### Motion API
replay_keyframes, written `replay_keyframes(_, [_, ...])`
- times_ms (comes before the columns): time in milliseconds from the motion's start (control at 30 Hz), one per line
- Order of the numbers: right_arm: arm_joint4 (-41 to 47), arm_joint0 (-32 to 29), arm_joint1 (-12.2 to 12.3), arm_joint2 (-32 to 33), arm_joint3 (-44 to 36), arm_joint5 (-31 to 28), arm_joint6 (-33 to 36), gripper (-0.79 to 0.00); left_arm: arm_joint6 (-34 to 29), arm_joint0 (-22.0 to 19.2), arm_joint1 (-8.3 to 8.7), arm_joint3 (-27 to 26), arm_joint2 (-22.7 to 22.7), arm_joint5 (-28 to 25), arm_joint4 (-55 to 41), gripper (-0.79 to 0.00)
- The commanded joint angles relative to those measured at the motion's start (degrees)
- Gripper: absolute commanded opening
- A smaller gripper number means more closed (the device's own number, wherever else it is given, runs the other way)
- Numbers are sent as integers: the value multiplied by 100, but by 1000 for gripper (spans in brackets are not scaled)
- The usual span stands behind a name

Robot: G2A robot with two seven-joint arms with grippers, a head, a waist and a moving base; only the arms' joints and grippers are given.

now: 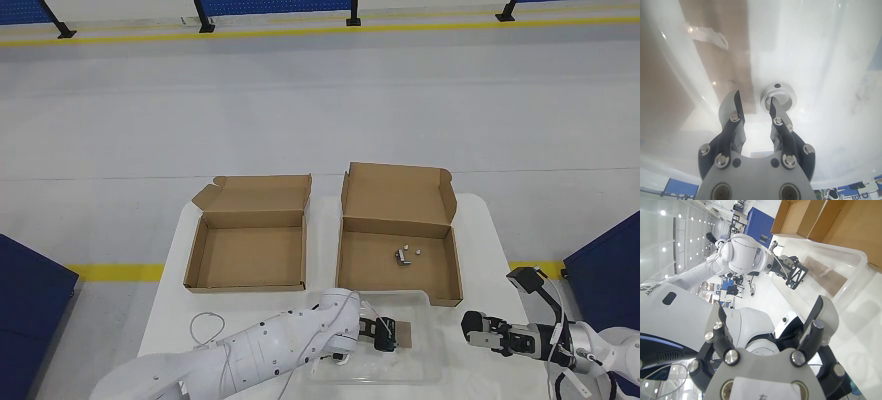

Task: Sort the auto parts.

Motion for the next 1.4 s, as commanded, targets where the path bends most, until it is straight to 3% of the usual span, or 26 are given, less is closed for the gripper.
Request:
replay_keyframes(0, [1,0,0,0,-1,0,0,0,8,6,-9,14,-2,-7,1,-523])
replay_keyframes(233, [1,0,0,0,-1,0,0,0,24,35,-31,46,-2,-24,40,-594])
replay_keyframes(500, [1,0,0,0,-1,0,0,0,-47,70,19,-83,-2,47,83,-551])
replay_keyframes(967, [1,0,0,0,-1,0,0,0,22,137,7,-5,-2,-22,172,-579])
replay_keyframes(1067, [1,0,0,0,-1,0,0,0,13,154,-23,51,-2,-14,209,-616])
replay_keyframes(1100, [1,0,0,0,-1,0,0,0,9,158,-34,68,-2,-9,225,-665])
replay_keyframes(1133, [1,0,0,0,-1,0,0,0,6,165,-44,84,-2,-6,238,-785])
replay_keyframes(1367, [1,0,0,0,-1,0,0,0,-51,155,-86,110,-2,51,254,-785])
